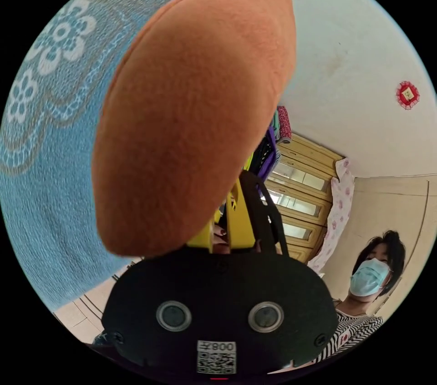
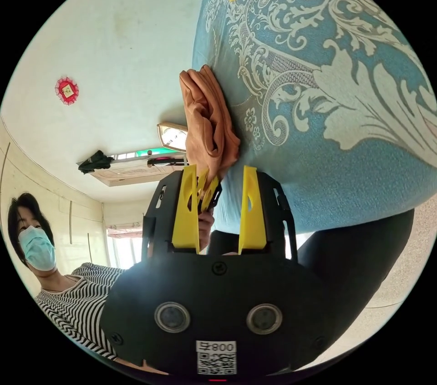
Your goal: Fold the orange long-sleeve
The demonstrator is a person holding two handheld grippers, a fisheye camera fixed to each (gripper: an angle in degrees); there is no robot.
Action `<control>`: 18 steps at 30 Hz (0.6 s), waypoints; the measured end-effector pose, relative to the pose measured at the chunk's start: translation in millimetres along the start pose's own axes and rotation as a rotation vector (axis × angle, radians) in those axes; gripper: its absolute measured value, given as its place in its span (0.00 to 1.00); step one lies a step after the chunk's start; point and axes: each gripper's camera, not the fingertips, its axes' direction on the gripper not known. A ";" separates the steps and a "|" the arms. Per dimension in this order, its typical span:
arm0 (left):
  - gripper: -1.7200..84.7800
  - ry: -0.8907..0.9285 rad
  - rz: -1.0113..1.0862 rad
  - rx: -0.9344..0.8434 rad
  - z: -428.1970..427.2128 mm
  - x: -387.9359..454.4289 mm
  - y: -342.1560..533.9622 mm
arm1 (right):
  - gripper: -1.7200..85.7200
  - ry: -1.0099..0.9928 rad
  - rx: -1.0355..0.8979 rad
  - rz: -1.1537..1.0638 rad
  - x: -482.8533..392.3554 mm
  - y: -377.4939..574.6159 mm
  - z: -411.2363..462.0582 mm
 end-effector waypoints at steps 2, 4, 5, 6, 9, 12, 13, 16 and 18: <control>0.08 0.041 -0.009 0.017 0.2 2.7 6.2 | 0.19 0.002 0.002 -0.002 -3.0 -2.4 8.7; 0.08 0.074 -0.012 0.025 1.7 4.8 10.0 | 0.19 -0.006 0.008 0.006 -5.6 -6.5 21.3; 0.08 0.082 -0.011 0.028 2.5 6.7 11.7 | 0.19 -0.012 0.013 0.009 -5.8 -7.8 24.0; 0.08 0.084 -0.009 0.027 2.9 7.6 12.1 | 0.18 -0.025 0.028 0.017 -5.7 -10.9 29.1; 0.08 0.078 -0.003 0.019 3.8 8.4 13.1 | 0.15 -0.069 0.057 0.034 -4.2 -21.6 42.1; 0.09 0.064 0.008 0.003 0.9 7.8 17.5 | 0.11 -0.048 0.038 0.046 -7.3 -30.0 54.0; 0.09 0.069 0.018 -0.006 -3.1 8.4 22.2 | 0.11 -0.032 0.037 0.036 -10.7 -30.6 56.1; 0.10 0.016 0.088 0.003 -30.3 14.9 40.8 | 0.10 -0.036 0.031 0.026 -17.0 -32.4 60.3; 0.11 -0.039 0.110 0.042 -55.8 16.3 51.2 | 0.09 -0.052 0.027 0.029 -20.1 -34.7 64.0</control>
